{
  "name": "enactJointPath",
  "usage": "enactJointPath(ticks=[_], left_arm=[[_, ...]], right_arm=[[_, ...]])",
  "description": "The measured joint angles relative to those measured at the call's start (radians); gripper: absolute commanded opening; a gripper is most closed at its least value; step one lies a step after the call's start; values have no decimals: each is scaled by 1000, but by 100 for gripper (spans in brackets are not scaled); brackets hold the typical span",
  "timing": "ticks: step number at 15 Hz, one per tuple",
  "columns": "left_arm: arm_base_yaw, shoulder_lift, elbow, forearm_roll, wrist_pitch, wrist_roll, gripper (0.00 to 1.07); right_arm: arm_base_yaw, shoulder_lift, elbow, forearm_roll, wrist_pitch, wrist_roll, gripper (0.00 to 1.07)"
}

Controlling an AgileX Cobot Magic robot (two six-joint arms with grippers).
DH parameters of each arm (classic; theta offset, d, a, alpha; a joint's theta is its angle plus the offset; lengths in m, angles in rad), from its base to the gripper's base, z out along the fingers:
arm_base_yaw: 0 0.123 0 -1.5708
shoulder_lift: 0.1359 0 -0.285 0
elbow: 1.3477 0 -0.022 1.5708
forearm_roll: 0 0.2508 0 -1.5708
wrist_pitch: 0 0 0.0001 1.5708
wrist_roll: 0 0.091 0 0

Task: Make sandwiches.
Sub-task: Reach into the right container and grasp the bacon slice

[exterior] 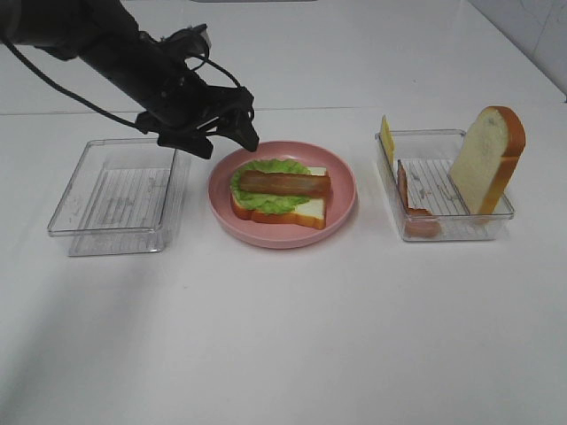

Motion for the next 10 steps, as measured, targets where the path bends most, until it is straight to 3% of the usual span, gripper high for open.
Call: enactJointPath(ticks=[3,6,8,10], left_arm=[[1,-125,0,210,27,-123,73],[1,-251,-1,326,123,-182,73],[1,-374,-1,413,288,-267,73],[1,-449,-1,423,360,-287,73]], right_arm=[[0,0,0,0,0,0,76],[0,0,0,0,0,0,76],[0,0,0,0,0,0,76],[0,0,0,0,0,0,76]])
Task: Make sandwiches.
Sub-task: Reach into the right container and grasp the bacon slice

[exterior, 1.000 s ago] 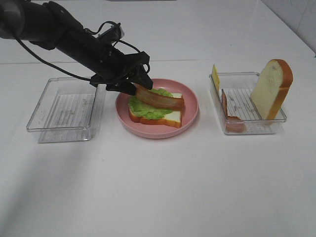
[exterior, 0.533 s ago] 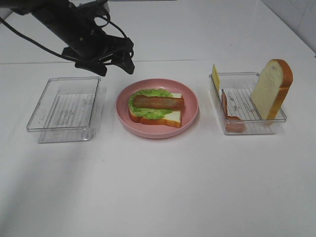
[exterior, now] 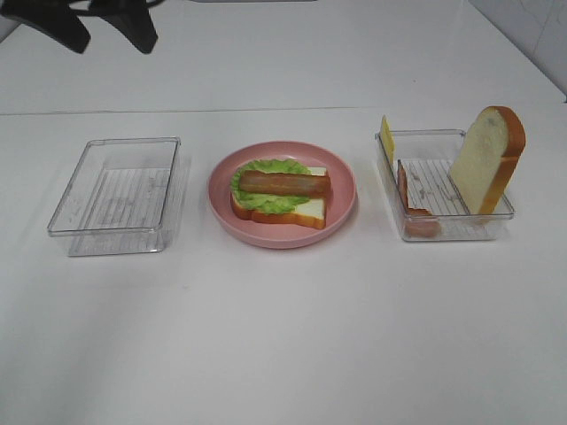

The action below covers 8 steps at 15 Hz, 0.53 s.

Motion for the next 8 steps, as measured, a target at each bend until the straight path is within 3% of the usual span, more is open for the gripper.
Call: enactJointPath(ticks=[5,8], left_arm=[[0,-227,3,84,128,-31,73],[0,-421,98,131,128,-49,73]], right_arm=[[0,0,0,0,0,0,76],[0,0,0,0,0,0,76]])
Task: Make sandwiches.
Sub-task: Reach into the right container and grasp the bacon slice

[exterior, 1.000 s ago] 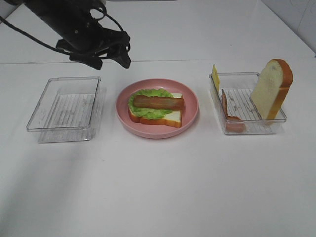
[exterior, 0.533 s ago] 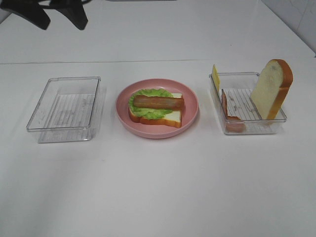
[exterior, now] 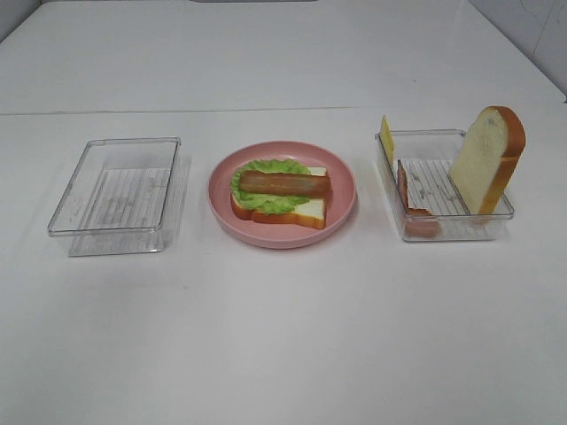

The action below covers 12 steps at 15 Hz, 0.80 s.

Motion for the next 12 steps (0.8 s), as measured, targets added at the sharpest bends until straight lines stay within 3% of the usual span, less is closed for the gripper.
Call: enactJointPath(ticks=[3,4,7,12], left_arm=[[0,-204,182,4,1,-3,73],[0,-359,348,6,2,-3,73],[0,-570,576,9,-66,26,73],[0,-900,844,12,-179,59,73]], right_arm=[[0,0,0,0,0,0,76],[0,0,0,0,0,0,76],[0,0,0,0,0,0,76],[0,0,0,0,0,0,76]])
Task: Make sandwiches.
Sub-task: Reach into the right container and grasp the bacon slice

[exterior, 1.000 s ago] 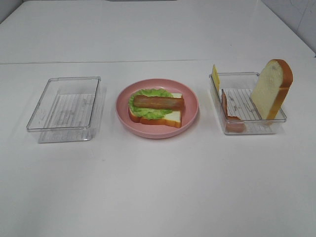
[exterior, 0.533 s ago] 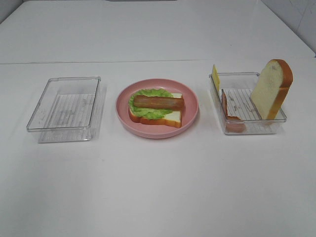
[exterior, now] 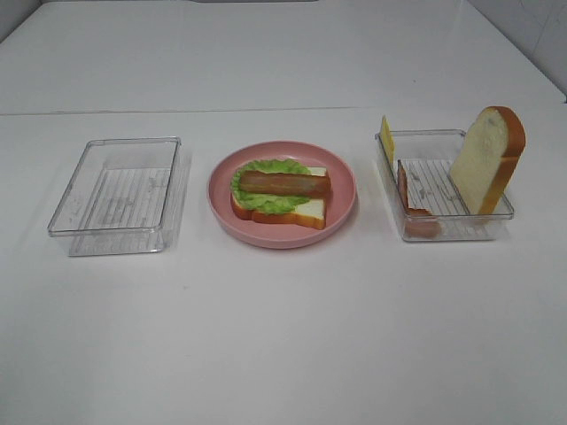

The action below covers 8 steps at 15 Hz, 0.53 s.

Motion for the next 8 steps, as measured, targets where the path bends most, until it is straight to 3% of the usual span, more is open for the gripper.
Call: enactJointPath(ticks=[4,8], left_arm=[[0,-275,166,0,-16,69,73],[0,-416,198,1,-30,73,73]], right_arm=[[0,0,0,0,0,0,76],[0,10,-5,0,-14,0,76]])
